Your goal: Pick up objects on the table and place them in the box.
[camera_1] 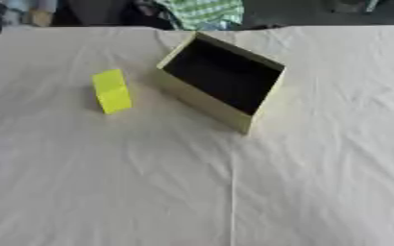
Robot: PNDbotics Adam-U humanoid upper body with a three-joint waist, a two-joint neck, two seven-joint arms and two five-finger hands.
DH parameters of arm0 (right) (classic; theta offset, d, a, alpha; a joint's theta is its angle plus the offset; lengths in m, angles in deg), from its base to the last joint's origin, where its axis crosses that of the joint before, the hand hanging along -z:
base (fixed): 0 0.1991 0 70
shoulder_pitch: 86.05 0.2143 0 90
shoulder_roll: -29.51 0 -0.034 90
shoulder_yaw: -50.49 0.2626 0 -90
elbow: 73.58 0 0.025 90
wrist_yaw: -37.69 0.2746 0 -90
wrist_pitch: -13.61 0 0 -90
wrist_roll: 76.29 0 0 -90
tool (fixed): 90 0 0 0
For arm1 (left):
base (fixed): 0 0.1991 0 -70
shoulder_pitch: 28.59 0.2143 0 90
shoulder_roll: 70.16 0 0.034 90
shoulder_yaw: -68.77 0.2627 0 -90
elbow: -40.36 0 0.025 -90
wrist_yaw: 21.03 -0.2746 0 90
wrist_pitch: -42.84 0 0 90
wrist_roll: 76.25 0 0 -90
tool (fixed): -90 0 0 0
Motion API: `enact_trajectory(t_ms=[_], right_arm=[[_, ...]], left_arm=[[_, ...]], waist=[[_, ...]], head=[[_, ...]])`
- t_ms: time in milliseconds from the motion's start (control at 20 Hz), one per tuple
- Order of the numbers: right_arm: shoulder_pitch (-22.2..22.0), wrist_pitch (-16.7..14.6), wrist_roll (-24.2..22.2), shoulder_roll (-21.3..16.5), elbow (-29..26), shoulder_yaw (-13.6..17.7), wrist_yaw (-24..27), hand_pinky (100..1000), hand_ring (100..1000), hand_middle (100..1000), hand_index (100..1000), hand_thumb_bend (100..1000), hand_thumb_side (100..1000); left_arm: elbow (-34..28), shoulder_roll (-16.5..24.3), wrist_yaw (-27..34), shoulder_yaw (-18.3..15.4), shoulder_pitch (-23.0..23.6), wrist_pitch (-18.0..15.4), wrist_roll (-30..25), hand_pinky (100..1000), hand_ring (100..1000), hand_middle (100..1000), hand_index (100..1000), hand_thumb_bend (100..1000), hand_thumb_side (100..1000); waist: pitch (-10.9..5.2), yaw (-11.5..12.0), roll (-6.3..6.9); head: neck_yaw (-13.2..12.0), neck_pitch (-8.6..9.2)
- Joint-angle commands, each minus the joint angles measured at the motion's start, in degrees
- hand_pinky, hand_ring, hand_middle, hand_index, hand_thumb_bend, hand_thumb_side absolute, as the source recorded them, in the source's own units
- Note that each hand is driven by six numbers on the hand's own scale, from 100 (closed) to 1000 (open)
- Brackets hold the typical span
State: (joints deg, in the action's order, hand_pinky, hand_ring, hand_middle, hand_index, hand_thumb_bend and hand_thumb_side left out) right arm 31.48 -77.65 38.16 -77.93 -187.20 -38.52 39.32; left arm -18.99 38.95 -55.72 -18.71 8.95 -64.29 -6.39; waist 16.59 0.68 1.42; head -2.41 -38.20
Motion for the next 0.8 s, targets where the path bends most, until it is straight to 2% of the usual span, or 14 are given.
enact_trajectory(t_ms=[50,150,250,300,350,400,450,500,600,800], right_arm=[[1.0,-0.1,-0.3,-0.9,-1.0,0.1,0.4,777,679,651,891,100,732],[1.2,-0.1,-0.4,-0.9,-1.0,0.1,0.5,777,679,651,890,100,732],[1.2,-0.1,-0.5,-0.9,-1.0,0.0,0.6,777,679,651,890,100,732],[1.2,-0.2,-0.5,-0.8,-1.0,0.0,0.6,777,679,651,891,100,733],[1.3,-0.2,-0.5,-0.8,-1.0,0.0,0.6,777,679,651,891,100,733],[1.3,-0.2,-0.5,-0.8,-1.0,0.0,0.6,777,679,651,890,100,733],[1.3,-0.2,-0.5,-0.8,-1.0,0.0,0.7,777,679,651,890,100,733],[1.4,-0.2,-0.5,-0.8,-1.0,0.0,0.7,777,679,651,890,100,733],[1.5,-0.3,-0.6,-0.8,-1.0,0.0,0.7,777,679,651,889,100,732],[1.6,-0.3,-0.7,-0.7,-1.0,0.0,0.7,777,680,650,887,100,731]], left_arm=[[2.1,0.0,-1.7,0.3,-2.4,0.1,-2.7,927,826,778,877,100,939],[3.3,-1.1,-2.7,0.7,-3.4,0.1,-4.1,959,848,795,892,100,939],[4.2,-2.1,-3.5,1.2,-4.0,-0.1,-5.9,975,860,804,901,159,931],[4.6,-2.5,-3.7,1.4,-4.3,-0.2,-7.0,995,875,815,909,237,924],[4.9,-2.8,-4.0,1.6,-4.5,-0.3,-8.2,1000,881,821,913,269,919],[5.3,-3.2,-4.1,1.9,-4.6,-0.6,-9.6,1000,904,844,928,366,909],[5.6,-3.5,-4.1,2.1,-4.7,-0.8,-11.2,1000,907,847,930,377,907],[5.8,-3.7,-4.2,2.3,-4.9,-1.0,-12.7,1000,930,870,943,432,912],[6.2,-4.2,-4.2,2.4,-5.3,-1.3,-15.4,1000,946,891,959,476,918],[6.3,-5.1,-4.9,2.6,-6.0,-0.9,-17.7,1000,965,906,964,503,924]], waist=[[-2.22,-0.2,0.93],[-2.19,-0.5,0.99],[-2.15,-0.6,1.05],[-2.13,-0.7,1.09],[-2.11,-0.8,1.12],[-2.10,-0.8,1.15],[-2.10,-0.9,1.16],[-2.09,-0.9,1.17],[-2.09,-1.0,1.18],[-2.10,-1.1,1.19]], head=[[-0.5,-0.10],[-0.6,-0.16],[-0.6,-0.16],[-0.6,-0.19],[-0.7,-0.23],[-0.7,-0.27],[-0.6,-0.32],[-0.6,-0.33],[-0.5,-0.47],[-0.3,-0.77]])
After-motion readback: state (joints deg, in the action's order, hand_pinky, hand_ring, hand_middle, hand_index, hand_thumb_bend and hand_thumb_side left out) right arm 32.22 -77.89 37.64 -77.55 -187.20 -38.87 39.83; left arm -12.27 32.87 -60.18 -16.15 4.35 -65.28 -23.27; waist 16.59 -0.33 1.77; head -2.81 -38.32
